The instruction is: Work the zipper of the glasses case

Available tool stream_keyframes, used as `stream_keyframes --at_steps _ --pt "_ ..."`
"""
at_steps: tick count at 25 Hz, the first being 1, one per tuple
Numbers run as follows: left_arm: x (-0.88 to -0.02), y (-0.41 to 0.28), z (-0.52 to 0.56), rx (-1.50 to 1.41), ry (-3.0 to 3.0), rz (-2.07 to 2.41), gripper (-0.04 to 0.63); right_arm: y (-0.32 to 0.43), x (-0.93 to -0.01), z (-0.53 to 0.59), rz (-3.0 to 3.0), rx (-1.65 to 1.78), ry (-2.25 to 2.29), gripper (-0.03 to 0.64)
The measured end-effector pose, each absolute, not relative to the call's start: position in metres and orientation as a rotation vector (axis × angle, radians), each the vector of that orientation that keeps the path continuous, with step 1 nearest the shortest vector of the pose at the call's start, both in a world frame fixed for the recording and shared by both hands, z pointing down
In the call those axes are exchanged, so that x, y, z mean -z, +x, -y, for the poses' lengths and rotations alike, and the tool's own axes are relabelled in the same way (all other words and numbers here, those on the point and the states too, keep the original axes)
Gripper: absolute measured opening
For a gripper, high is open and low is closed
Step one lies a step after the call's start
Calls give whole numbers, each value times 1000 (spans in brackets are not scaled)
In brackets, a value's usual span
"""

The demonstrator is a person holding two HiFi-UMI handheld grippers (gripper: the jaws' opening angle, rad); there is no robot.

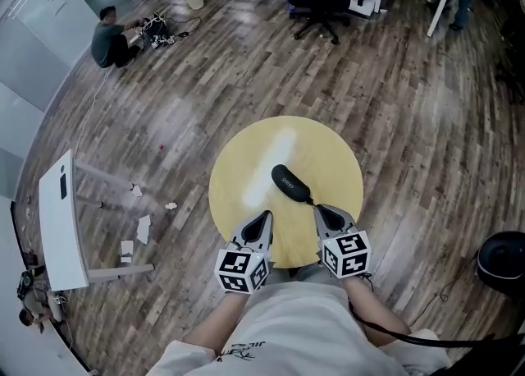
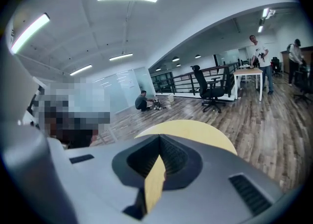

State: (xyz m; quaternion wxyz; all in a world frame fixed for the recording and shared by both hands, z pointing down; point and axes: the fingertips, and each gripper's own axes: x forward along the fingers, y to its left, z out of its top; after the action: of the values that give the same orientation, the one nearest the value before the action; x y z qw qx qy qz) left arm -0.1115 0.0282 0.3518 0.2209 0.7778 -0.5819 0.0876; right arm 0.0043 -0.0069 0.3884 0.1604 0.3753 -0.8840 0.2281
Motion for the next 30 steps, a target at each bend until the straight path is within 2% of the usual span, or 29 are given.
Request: stream_keyframes --at_steps 12,23,30 --pt "-390 -111 10 -309 2304 1419 6 -11 -429 10 2407 -704 1116 3" --pt "-505 -103 66 -503 2317 1220 6 -20 -523 36 2278 -724 1179 3" --pt "-541 -111 112 -555 2365 1248 6 -26 -566 54 2295 -836 1177 3"
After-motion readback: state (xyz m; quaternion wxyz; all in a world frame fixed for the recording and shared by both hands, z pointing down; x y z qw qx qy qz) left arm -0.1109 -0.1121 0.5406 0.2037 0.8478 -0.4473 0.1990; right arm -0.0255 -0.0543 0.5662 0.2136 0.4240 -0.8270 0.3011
